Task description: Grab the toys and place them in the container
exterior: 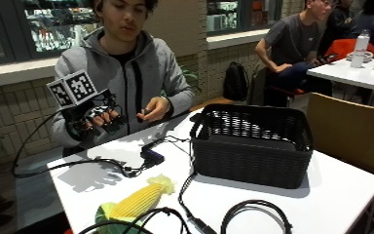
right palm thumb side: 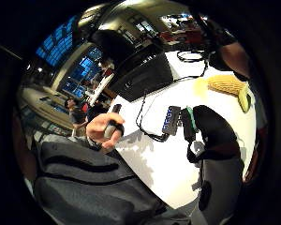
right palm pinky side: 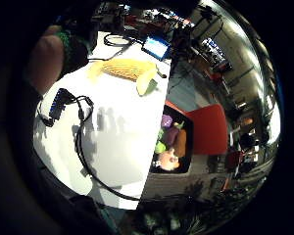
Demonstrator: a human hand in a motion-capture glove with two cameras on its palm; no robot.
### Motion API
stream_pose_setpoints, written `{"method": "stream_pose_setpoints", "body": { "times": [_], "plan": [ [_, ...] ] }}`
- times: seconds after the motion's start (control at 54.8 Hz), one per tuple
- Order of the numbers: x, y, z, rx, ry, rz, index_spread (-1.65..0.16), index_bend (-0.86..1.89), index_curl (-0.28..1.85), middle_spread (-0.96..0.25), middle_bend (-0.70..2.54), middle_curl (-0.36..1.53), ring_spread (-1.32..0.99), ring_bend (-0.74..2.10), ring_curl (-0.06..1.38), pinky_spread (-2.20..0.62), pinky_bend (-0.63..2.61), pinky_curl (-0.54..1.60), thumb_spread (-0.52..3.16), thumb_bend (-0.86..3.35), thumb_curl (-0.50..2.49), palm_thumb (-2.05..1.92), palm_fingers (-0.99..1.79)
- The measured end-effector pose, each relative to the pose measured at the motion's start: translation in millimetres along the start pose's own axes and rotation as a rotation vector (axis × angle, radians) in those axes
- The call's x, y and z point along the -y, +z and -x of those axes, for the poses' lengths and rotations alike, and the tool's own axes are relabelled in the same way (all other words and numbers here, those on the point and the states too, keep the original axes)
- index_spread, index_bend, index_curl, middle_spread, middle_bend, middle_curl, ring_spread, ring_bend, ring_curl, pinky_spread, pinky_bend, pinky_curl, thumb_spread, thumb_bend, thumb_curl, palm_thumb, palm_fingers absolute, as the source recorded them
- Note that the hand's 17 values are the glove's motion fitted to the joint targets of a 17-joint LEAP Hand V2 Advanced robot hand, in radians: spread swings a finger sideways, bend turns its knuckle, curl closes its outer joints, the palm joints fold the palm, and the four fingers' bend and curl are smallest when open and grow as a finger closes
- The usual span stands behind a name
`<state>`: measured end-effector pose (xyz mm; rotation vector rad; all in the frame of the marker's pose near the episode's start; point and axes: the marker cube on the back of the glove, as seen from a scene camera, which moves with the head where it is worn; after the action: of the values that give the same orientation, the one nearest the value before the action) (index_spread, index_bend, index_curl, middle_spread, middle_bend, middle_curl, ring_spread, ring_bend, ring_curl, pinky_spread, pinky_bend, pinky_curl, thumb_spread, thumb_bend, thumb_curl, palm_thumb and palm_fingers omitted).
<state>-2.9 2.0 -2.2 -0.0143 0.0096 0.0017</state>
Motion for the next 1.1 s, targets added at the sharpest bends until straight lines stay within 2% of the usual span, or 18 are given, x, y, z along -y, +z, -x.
{"method": "stream_pose_setpoints", "body": {
  "times": [0.164, 0.383, 0.566, 0.694, 0.84, 1.095],
  "plan": [
    [-2, -3, 6, -0.058, 0.008, 0.037, -0.17, 0.23, 0.15, -0.03, 0.40, 0.13, -0.16, 0.33, 0.13, -0.05, 0.42, 0.17, 1.01, 0.32, 0.09, 0.31, 0.67],
    [9, 5, -2, -0.031, 0.026, 0.148, -0.23, 0.19, 0.20, -0.04, 0.41, 0.18, -0.21, 0.36, 0.15, -0.05, 0.44, 0.21, 1.39, 0.36, 0.16, 0.30, 0.60],
    [34, 30, -35, -0.058, 0.026, 0.289, -0.28, 0.06, 0.16, -0.05, 0.35, 0.21, -0.22, 0.41, 0.18, -0.05, 0.63, 0.29, 1.43, 0.33, 0.19, 0.27, 0.29],
    [61, 59, -63, -0.055, 0.010, 0.395, -0.30, 0.10, 0.15, -0.03, 0.31, 0.23, -0.20, 0.43, 0.20, -0.03, 0.71, 0.32, 1.39, 0.30, 0.20, 0.26, 0.12],
    [121, 86, -109, -0.078, 0.028, 0.499, -0.30, 0.14, 0.17, -0.01, 0.26, 0.25, -0.16, 0.38, 0.20, -0.01, 0.74, 0.33, 1.33, 0.25, 0.22, 0.26, -0.07],
    [162, 118, -145, -0.121, 0.130, 0.672, -0.29, 0.09, 0.18, 0.01, 0.18, 0.28, -0.10, 0.22, 0.19, 0.01, 0.70, 0.33, 1.26, 0.17, 0.25, 0.27, -0.23]
  ]
}}
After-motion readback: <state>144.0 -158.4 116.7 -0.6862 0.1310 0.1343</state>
